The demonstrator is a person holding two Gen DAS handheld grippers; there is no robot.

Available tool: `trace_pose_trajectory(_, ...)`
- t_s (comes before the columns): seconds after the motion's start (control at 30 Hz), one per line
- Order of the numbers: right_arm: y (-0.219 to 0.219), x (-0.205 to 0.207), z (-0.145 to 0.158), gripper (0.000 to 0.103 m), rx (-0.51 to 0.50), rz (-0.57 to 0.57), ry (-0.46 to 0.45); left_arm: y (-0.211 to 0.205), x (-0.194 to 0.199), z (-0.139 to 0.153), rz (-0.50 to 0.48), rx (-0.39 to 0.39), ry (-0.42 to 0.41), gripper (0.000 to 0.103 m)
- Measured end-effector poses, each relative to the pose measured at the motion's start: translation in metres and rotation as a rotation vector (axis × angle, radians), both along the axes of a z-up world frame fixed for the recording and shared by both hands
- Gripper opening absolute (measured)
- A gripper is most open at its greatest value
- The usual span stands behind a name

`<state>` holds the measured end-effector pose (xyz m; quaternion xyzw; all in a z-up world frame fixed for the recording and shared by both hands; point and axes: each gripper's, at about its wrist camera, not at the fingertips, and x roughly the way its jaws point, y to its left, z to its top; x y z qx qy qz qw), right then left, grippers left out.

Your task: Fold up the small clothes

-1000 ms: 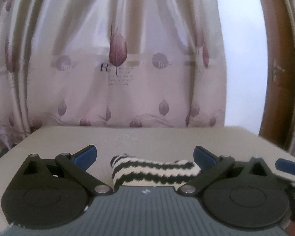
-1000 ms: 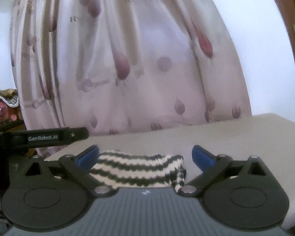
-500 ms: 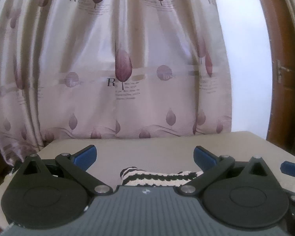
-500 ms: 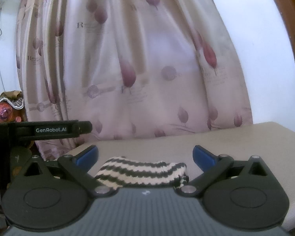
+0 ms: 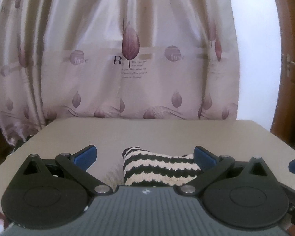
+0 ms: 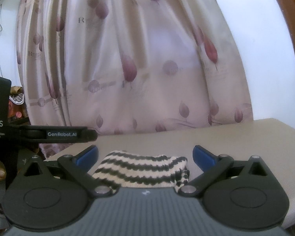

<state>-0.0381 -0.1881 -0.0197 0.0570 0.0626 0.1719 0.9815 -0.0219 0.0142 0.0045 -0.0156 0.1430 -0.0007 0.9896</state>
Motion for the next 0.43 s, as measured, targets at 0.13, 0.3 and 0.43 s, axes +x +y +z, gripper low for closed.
trace_pose_trajectory(0.13,0.0015,0.0001,0.0000,0.103,-0.008,-0.005,0.006,0.0015,0.0002,-0.0005,0.011,0.001,0.006,0.103)
trace_pose_trajectory(0.3,0.0021,0.0003,0.0007,0.103,-0.020,-0.013,0.002,0.0026,0.0001,-0.0001,0.020,0.009,0.006,0.103)
trace_pose_trajectory(0.43,0.0018,0.0012,0.0010,0.103,-0.024,-0.026,0.000,0.0036,-0.0002,-0.0007,0.020,0.011,0.005,0.103)
